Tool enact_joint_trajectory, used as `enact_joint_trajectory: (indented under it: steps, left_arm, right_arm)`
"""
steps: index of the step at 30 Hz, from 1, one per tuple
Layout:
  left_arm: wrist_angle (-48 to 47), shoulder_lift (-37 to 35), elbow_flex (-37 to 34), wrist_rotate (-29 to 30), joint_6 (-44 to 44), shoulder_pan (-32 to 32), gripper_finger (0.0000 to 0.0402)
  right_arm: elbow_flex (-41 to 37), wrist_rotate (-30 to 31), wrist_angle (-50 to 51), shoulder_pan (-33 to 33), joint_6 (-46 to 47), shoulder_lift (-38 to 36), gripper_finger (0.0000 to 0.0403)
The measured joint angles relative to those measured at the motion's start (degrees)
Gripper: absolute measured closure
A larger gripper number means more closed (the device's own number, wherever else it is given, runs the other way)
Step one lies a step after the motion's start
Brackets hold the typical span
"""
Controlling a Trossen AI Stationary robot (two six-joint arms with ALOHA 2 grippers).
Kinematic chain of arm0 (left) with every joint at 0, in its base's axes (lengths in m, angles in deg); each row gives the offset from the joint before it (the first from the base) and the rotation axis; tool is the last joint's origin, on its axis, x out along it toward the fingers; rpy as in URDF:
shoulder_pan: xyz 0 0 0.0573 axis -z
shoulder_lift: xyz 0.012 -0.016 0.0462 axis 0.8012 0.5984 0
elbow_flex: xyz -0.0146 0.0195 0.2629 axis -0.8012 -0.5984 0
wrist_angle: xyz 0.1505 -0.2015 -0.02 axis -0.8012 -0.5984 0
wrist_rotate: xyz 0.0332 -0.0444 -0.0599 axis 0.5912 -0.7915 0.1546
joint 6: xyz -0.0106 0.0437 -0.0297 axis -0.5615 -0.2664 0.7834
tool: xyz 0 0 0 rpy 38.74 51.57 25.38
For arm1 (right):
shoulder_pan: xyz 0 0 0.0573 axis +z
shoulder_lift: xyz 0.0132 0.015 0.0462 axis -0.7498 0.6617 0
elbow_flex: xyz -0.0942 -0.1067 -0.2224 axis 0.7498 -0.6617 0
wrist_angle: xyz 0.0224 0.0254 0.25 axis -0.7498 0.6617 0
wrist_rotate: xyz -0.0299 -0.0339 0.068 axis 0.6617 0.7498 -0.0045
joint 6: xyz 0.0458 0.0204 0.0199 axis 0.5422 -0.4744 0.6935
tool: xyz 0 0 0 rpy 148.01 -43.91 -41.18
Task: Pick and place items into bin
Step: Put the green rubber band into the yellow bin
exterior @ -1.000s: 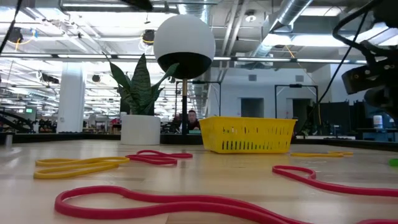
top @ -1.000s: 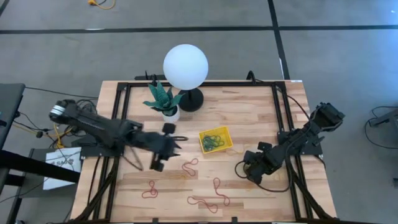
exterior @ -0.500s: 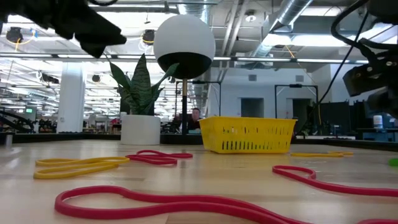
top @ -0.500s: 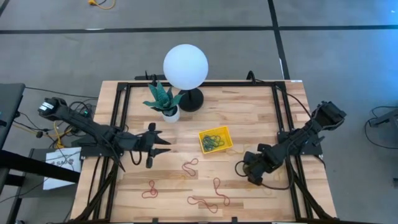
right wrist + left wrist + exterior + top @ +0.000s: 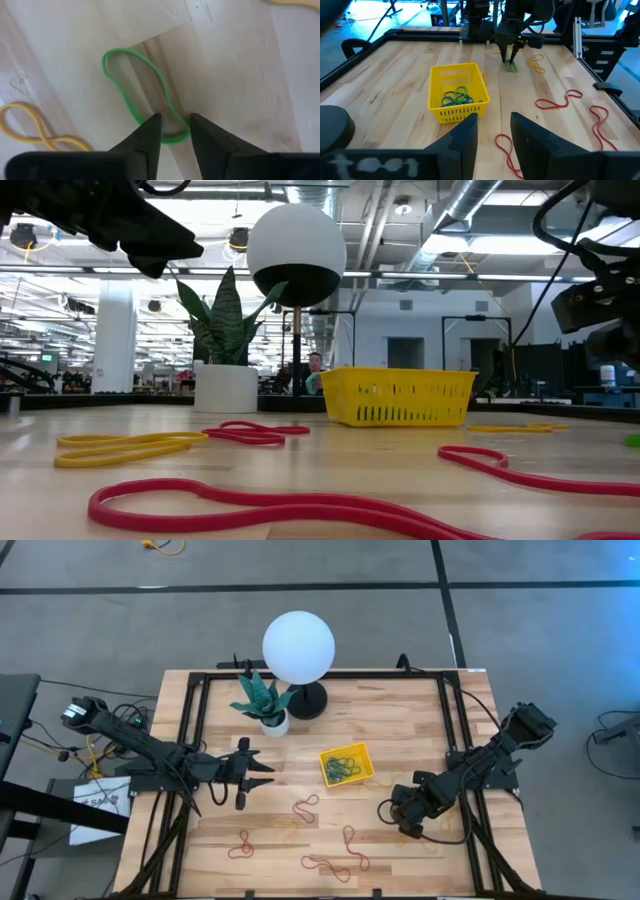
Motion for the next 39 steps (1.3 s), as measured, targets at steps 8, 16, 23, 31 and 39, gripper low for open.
enact_joint_trajectory:
  steps: [8, 16, 23, 31, 39]
  left_arm:
    - [-0.1, 0.0, 0.0, 0.6, -0.5, 0.0, 0.0296]
    - [-0.4, 0.0, 0.0, 0.6, -0.6, 0.0, 0.0296]
    - [-0.5, 0.0, 0.0, 0.7, -0.7, 0.0, 0.0296]
    - [-0.9, 0.0, 0.0, 0.2, -0.7, 0.0, 0.0296]
    - [-1.2, 0.0, 0.0, 0.3, -0.7, 0.0, 0.0296]
  right_arm:
    - [0.7, 1.3, -0.7, 0.0, -3.7, -0.8, 0.0396]
    - [8.4, 10.9, -0.6, -0.4, -2.0, -0.8, 0.04]
    - [20.2, 24.8, 0.0, -1.3, -18.7, -1.0, 0.0402]
    - [24.5, 39.6, 0.4, -9.8, -29.0, -1.0, 0.0402]
    - [24.5, 31.1, 0.1, -22.7, -30.0, 3.2, 0.0402]
